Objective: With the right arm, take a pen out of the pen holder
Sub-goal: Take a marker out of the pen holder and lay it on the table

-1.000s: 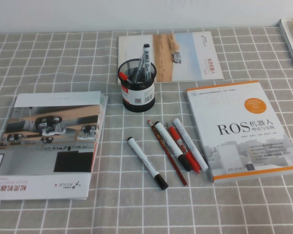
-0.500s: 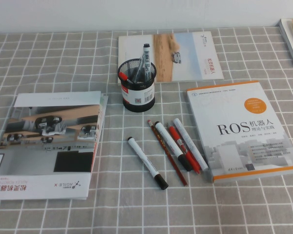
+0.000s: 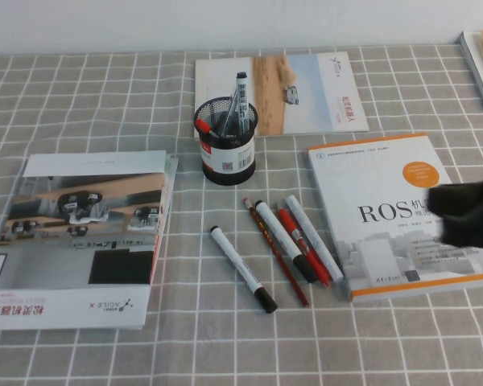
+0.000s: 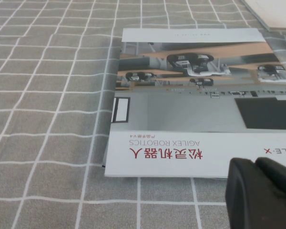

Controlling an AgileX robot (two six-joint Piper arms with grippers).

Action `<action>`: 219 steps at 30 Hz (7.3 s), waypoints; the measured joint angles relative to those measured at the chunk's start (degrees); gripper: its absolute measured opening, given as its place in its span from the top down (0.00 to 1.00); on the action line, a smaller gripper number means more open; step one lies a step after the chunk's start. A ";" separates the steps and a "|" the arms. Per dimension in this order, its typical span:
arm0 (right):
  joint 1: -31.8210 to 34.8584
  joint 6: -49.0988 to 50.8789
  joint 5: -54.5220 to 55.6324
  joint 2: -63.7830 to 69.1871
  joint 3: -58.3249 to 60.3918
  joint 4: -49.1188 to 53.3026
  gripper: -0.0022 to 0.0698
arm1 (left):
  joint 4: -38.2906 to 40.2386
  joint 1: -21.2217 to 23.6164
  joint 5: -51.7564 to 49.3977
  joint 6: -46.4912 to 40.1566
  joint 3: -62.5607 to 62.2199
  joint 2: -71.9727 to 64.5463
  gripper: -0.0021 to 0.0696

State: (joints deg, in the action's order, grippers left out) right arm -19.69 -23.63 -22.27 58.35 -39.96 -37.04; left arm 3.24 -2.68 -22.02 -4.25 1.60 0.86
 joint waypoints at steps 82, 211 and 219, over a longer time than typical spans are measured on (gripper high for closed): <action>-17.77 0.00 45.97 68.15 -53.27 6.63 0.47 | 0.00 0.00 0.00 0.00 0.00 0.00 0.98; -16.07 -7.46 38.28 72.09 -61.46 1.57 0.86 | 0.00 0.00 0.00 0.00 0.00 0.00 0.98; -16.07 -8.71 36.58 68.62 -61.46 3.00 0.86 | 0.00 0.00 0.00 0.00 0.00 0.00 0.98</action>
State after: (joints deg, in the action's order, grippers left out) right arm -35.76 -32.34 14.30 126.97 -101.42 -34.04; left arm 3.24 -2.68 -22.02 -4.25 1.60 0.86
